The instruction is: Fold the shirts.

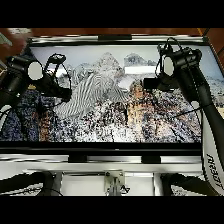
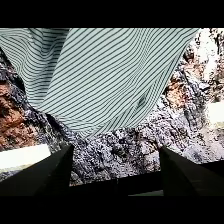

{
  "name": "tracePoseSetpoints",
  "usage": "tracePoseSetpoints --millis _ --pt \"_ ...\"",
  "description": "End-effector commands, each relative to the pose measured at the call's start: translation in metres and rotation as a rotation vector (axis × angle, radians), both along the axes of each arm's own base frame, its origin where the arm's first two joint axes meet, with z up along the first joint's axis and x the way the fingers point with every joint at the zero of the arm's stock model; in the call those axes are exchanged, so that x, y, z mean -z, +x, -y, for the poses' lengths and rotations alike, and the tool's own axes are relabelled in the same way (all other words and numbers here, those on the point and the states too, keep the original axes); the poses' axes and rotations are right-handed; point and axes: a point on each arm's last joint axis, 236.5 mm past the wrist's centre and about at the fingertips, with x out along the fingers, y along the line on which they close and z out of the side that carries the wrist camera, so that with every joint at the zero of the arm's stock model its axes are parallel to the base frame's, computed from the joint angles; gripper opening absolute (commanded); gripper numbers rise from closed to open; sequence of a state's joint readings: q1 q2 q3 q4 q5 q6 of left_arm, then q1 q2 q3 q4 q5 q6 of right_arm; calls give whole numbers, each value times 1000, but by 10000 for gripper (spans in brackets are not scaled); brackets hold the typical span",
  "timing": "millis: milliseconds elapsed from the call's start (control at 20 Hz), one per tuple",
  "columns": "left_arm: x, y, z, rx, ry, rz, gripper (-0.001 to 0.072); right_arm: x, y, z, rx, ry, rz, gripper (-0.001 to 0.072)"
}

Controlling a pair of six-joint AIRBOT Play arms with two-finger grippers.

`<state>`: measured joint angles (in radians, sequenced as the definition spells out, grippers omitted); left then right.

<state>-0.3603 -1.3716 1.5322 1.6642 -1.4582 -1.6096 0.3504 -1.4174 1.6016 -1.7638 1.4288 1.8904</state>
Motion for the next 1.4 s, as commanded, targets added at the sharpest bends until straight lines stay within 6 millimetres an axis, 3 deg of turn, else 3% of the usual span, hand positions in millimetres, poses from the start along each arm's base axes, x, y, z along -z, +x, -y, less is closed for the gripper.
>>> tracePoseSetpoints --millis 0,600,850,1000,1150,1350 --pt "0 0 0 0 0 1 604 0 0 0 0 1 0 587" --pt "0 0 0 0 0 1 604 0 1 -1 1 6 4 587" --pt "0 0 1 0 -3 -2 604 -9 18 -41 -31 176 85 587" --pt "4 20 19 14 -65 56 604 -13 27 -49 -40 207 123 587" --pt "19 34 27 15 -79 63 604 -15 34 -28 -34 113 156 587" --pt "56 39 16 2 -22 -13 604 -17 33 15 -1 -76 153 587"
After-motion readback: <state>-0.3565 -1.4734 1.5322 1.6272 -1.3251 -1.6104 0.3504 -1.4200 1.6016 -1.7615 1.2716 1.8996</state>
